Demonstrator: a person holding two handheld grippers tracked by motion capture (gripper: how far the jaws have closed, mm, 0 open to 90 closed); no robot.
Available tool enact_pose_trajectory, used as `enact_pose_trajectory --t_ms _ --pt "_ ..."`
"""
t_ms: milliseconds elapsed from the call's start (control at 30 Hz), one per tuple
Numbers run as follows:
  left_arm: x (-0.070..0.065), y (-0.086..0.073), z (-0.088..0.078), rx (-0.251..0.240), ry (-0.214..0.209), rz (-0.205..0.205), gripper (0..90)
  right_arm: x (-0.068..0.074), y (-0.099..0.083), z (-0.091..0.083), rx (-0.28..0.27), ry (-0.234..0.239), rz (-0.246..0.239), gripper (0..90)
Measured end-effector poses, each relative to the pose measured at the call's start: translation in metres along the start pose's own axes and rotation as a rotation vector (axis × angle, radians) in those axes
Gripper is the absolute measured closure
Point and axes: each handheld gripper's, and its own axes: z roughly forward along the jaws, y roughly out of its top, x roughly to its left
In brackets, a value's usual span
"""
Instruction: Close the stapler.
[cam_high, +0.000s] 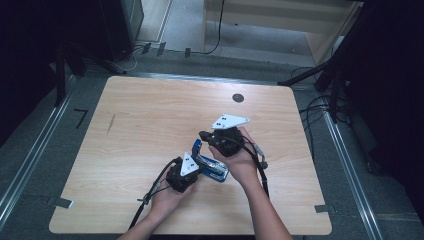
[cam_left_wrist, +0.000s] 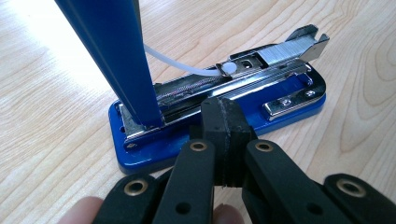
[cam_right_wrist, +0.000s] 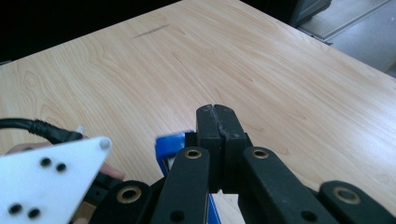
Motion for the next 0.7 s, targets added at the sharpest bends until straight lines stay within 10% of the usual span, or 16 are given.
enact_pose_trajectory --t_ms 700 --pt "-0.001 0.0 0.0 -0.002 -0.001 0.003 90.0 0.017 0.01 0.012 0.049 0.034 -0.071 90.0"
